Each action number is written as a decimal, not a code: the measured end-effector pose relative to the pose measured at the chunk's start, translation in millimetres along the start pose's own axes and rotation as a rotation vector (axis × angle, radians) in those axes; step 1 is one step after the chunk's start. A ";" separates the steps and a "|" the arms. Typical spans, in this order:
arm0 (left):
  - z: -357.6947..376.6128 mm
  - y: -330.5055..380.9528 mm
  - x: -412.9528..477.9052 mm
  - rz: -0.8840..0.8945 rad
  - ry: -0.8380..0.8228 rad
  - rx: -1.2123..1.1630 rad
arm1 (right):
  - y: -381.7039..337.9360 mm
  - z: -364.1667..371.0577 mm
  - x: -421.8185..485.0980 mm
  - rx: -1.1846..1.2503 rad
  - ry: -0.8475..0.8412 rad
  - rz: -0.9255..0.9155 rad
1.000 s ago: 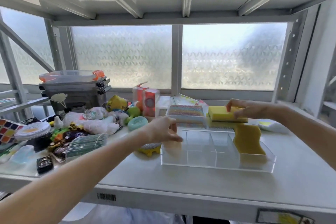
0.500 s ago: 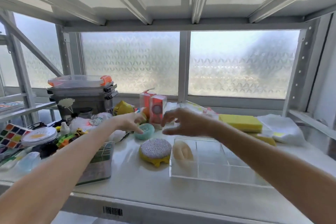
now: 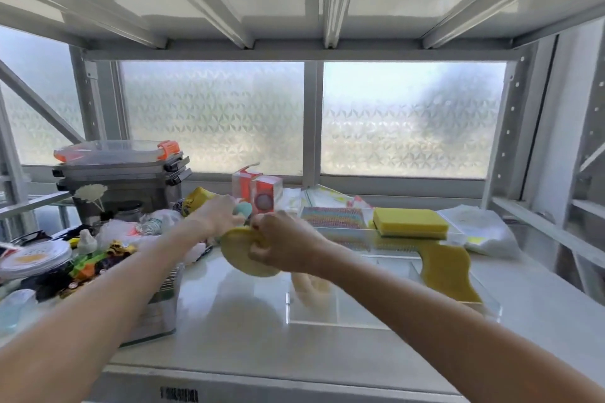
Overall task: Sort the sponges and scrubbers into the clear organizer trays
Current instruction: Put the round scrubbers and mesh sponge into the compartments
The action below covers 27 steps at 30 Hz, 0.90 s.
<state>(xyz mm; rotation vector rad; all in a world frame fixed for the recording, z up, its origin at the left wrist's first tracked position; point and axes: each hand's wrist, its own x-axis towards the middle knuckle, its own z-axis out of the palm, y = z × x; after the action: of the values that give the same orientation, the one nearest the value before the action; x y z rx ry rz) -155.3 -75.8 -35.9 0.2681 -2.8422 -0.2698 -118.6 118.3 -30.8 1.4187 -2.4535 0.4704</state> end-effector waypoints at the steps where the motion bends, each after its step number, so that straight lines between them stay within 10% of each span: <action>1: -14.4 4.6 -3.5 0.005 0.048 -0.085 | 7.7 -18.4 -6.5 0.071 0.048 0.015; 4: -56.6 37.5 -24.4 0.131 0.122 -0.372 | 47.6 -78.0 -37.5 0.209 0.162 0.133; 8: -69.5 96.8 -50.9 0.302 -0.197 -0.781 | 112.3 -128.7 -93.0 0.233 0.237 0.301; 27: 45.1 146.6 -66.9 0.524 -0.051 -0.185 | 150.7 -62.6 -151.6 0.035 0.142 0.308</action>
<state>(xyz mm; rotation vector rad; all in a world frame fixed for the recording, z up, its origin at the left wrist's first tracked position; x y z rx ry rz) -127.9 86.7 -64.7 -0.5199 -2.7824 -0.4228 -172.2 333.3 -53.8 0.9827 -2.5645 0.6569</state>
